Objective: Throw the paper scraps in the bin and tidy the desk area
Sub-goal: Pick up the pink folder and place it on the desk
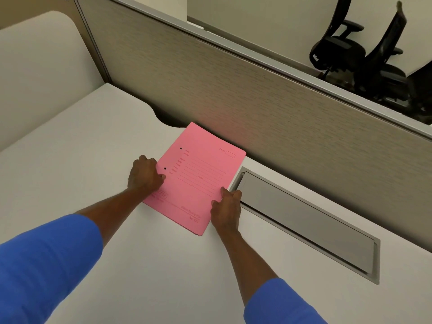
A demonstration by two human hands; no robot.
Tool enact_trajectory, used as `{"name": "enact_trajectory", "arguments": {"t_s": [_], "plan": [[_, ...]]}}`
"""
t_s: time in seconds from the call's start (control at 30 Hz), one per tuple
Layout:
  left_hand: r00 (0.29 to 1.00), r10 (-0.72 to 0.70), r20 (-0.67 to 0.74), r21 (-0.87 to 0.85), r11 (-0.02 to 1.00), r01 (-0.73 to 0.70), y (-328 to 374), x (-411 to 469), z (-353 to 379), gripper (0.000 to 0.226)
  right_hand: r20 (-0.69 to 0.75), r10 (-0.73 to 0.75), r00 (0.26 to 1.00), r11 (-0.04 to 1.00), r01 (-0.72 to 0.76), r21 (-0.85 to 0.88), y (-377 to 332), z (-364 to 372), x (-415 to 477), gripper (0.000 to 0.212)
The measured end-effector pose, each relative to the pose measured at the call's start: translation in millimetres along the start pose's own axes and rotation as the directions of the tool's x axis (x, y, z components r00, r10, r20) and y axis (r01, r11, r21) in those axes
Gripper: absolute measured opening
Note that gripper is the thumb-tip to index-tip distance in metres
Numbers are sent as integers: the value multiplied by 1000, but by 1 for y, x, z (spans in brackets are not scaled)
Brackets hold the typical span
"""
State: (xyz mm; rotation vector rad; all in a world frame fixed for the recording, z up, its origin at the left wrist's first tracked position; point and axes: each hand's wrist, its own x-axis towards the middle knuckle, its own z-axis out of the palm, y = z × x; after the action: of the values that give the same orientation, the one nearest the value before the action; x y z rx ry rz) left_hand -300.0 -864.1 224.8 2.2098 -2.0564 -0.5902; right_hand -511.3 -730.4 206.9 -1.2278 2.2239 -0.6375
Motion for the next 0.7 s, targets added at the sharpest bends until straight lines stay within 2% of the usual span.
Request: {"name": "enact_trajectory", "arguments": {"t_s": [0.07,0.17,0.27,0.4,0.47,0.57,0.7], "plan": [[1000,3,1,-5,1000,-3,-1,-1,1,59,5,-4,1000,1000,4,12,3,1,1,25],[1000,12,-6,-6,1000,-12,1,-6,-1,64,0,25,1000,996,-25,83,7,3,0,37],[993,71,-91,70,995,-65,4,-21,-6,65,-37,30,999,993,-26,119,18,0,-11,43],[950,190,-249,112,980,-167,10,-66,-17,42,-26,34,999,997,-32,69,47,-11,-48,43],[961,193,-200,93,980,-177,13,-92,-21,26,-10,39,999,998,-38,54,61,-19,-73,43],[974,216,-69,106,972,-208,8,-132,-21,28,20,45,999,998,-46,48,75,-27,-117,42],[974,227,16,11,974,-227,-9,-197,-7,28,68,54,996,996,-58,62,87,-31,-179,41]]}}
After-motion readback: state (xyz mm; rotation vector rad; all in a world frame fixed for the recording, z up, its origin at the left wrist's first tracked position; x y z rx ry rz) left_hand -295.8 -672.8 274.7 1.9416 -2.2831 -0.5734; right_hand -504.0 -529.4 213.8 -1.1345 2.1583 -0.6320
